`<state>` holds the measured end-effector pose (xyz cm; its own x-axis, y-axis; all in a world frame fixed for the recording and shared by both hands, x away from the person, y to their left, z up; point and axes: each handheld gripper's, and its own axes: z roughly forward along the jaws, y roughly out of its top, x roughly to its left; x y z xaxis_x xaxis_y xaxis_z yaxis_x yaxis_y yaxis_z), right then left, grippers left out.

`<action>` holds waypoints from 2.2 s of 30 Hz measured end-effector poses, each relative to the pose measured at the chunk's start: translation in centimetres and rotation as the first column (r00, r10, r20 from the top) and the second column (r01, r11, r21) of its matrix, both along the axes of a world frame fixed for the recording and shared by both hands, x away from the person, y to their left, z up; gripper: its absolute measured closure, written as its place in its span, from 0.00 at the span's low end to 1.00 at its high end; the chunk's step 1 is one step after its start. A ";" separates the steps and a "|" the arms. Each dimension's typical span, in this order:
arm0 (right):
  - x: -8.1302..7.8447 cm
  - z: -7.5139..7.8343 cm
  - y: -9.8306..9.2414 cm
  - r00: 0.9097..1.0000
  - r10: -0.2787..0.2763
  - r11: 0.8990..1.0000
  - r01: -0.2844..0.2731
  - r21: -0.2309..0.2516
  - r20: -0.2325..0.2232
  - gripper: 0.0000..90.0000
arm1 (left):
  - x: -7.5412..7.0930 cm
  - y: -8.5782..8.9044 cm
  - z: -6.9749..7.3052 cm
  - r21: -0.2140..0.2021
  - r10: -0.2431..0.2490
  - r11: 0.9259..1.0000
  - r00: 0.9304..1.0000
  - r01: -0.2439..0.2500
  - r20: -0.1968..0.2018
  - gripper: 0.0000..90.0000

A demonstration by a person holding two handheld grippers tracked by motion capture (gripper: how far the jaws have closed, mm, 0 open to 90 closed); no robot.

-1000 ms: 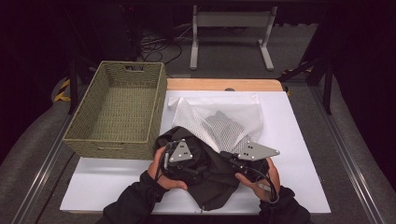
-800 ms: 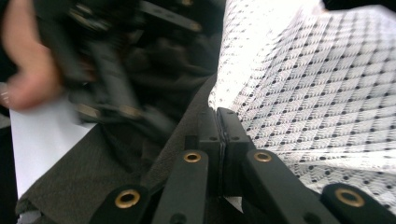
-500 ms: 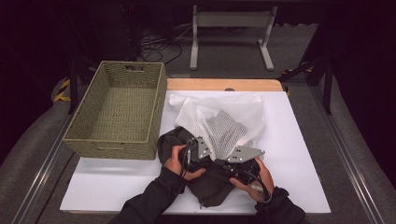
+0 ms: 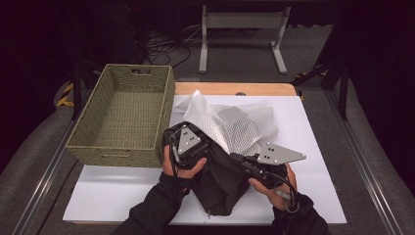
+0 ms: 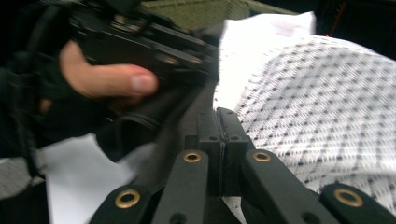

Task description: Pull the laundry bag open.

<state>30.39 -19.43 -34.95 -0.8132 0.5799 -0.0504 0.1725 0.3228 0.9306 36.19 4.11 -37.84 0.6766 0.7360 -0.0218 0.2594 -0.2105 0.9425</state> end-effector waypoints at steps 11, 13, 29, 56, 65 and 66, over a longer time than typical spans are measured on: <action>0.8 -3.1 0.1 0.998 -0.063 0.980 0.060 -0.188 -0.013 1.00 | 5.2 -2.3 -5.5 0.027 0.060 0.998 0.978 -0.056 -0.202 0.77; 1.5 -4.7 -0.6 0.995 -0.078 0.974 0.063 -0.216 -0.060 1.00 | 5.0 -2.0 -5.4 0.039 0.011 0.999 0.984 -0.004 -0.179 0.70; 0.6 -5.4 -1.8 0.992 -0.084 0.976 0.063 -0.207 -0.096 1.00 | -1.4 1.0 -7.0 0.329 -0.337 0.854 0.911 0.403 -0.239 0.15; 0.0 -1.0 -1.4 0.999 -0.028 0.999 0.027 -0.029 -0.041 1.00 | -2.3 -2.1 -1.3 0.183 -0.452 0.874 0.892 0.449 -0.031 0.95; -0.9 -1.8 -1.6 0.998 -0.024 0.997 0.020 -0.069 -0.061 1.00 | 2.2 -4.1 -4.8 0.095 -0.248 0.962 0.966 0.254 -0.072 0.95; -0.9 -2.4 -1.6 0.997 -0.031 0.995 0.025 -0.101 -0.065 1.00 | 2.3 -4.2 -4.9 0.088 -0.222 0.970 0.973 0.226 -0.057 0.95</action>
<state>29.53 -20.98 -37.38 -0.8001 0.5973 -0.0557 0.2431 0.4077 0.8802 38.45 -0.05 -42.74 0.8244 0.5660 0.0044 0.2387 -0.3546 0.9040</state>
